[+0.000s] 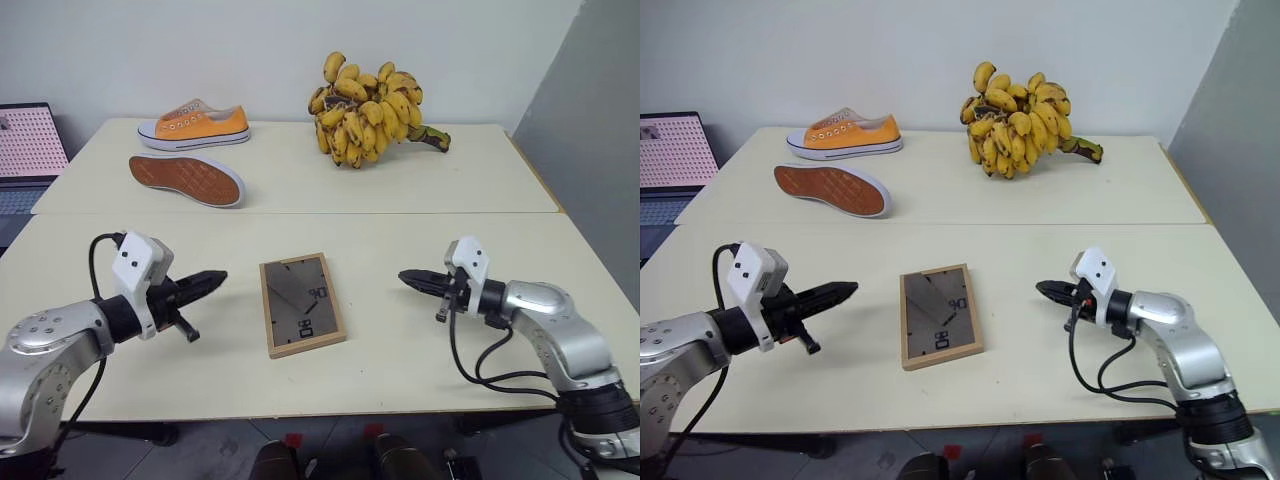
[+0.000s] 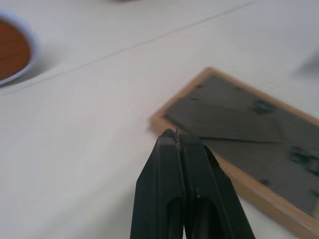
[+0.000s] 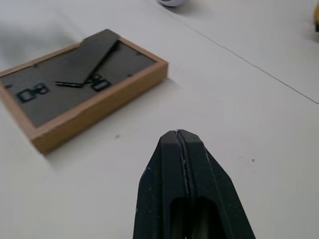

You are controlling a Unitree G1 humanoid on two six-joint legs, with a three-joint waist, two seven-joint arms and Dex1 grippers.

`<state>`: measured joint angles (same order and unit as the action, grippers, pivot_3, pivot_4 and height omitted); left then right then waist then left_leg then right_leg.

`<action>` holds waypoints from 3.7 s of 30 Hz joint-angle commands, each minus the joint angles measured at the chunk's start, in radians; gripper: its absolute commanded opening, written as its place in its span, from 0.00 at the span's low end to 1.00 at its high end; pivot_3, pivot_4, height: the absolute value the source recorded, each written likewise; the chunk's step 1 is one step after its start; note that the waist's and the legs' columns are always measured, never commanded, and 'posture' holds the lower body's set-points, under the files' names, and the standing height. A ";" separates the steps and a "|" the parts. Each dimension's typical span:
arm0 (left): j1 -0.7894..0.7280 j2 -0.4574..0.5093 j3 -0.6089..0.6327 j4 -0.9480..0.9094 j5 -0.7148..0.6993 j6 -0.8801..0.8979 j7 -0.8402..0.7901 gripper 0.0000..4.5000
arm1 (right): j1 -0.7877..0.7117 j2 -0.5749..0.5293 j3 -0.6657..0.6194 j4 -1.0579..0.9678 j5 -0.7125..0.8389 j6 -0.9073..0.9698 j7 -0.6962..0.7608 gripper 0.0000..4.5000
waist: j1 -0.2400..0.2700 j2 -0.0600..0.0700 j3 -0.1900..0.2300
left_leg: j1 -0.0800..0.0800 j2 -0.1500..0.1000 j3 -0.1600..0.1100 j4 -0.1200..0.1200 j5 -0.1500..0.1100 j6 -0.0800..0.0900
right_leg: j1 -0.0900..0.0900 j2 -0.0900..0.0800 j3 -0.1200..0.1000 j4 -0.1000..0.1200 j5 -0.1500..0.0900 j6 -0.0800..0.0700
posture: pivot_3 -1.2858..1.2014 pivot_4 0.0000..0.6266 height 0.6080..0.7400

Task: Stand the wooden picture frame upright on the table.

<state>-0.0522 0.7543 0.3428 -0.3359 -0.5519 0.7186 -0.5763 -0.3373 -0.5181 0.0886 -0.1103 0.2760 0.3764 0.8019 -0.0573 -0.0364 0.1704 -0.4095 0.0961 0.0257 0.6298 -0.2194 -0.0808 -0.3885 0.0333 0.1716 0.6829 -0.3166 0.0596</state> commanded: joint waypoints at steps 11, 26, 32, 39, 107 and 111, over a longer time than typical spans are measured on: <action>-0.221 -0.298 -0.292 0.262 0.251 -0.127 0.197 0.00 | -0.010 0.085 0.114 0.220 -0.217 -0.277 -0.101 0.00 | 0.017 0.000 -0.001 | -0.003 -0.001 -0.001 0.001 0.000 0.000 | -0.001 0.000 0.000 0.000 0.001 0.002 | 0.52 0.24 1.00; -0.338 -0.347 -0.360 0.375 0.291 -0.185 0.077 0.00 | 0.009 0.067 0.055 0.223 -0.200 -0.265 -0.101 0.00 | 0.026 0.000 -0.001 | -0.005 -0.002 -0.003 0.006 0.000 0.000 | 0.001 0.000 0.000 0.000 0.003 0.005 | 0.52 0.24 1.00; -0.367 -0.340 -0.392 0.409 0.300 -0.217 -0.016 0.00 | -0.005 0.087 0.058 0.232 -0.202 -0.263 -0.107 0.00 | 0.029 0.000 -0.001 | -0.006 -0.002 -0.003 0.007 0.000 0.000 | 0.001 0.000 -0.001 0.000 0.003 0.005 | 0.52 0.24 1.00; -0.390 -0.302 -0.424 0.403 0.320 -0.224 -0.094 0.00 | -0.009 0.076 0.052 0.242 -0.207 -0.272 -0.099 0.00 | 0.026 0.000 -0.001 | -0.006 -0.002 -0.003 0.008 0.000 0.000 | 0.001 0.000 0.000 0.000 0.003 0.005 | 0.52 0.24 1.00; -0.489 -0.209 -0.107 0.343 -0.290 0.896 -0.015 0.80 | -0.075 0.206 0.126 0.349 -0.348 -0.341 -0.171 0.00 | -0.004 0.002 0.000 | -0.008 -0.003 -0.024 0.013 0.002 -0.003 | 0.003 0.001 -0.019 0.014 -0.001 -0.001 | 0.52 0.24 1.00; -0.433 -0.197 -0.069 0.324 -0.407 0.896 0.066 0.80 | -0.062 0.138 0.109 0.362 -0.342 -0.362 -0.157 0.00 | -0.002 0.002 0.001 | -0.008 -0.003 -0.024 0.012 0.001 -0.003 | 0.003 0.001 -0.019 0.014 -0.001 -0.001 | 0.52 0.24 1.00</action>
<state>-0.5050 0.5574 0.2431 0.0101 -0.8809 1.6070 -0.5580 -0.4113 -0.3520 0.2222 0.2443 -0.0607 0.0268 0.6362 -0.0591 -0.0342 0.1709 -0.4172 0.0930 0.0013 0.6422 -0.2179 -0.0838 -0.3853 0.0338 0.1529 0.6971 -0.3174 0.0585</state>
